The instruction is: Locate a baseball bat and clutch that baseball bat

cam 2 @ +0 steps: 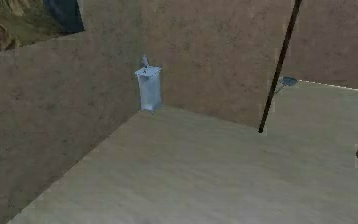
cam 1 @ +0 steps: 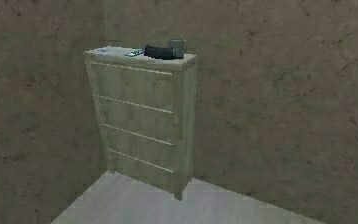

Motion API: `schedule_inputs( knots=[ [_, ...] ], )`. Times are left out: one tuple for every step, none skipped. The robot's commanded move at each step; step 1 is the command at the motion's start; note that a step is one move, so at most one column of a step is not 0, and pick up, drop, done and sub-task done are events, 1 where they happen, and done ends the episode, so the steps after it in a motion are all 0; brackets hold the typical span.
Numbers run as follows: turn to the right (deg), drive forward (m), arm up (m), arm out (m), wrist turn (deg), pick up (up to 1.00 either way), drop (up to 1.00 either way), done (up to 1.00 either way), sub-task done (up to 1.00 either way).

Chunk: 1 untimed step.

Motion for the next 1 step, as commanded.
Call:
schedule_inputs(
  knots=[
    [-15.0, 0.00, 0.00, 0.00, 0.0, 0.00, 0.00, 0.00, 0.00]
  ],
)
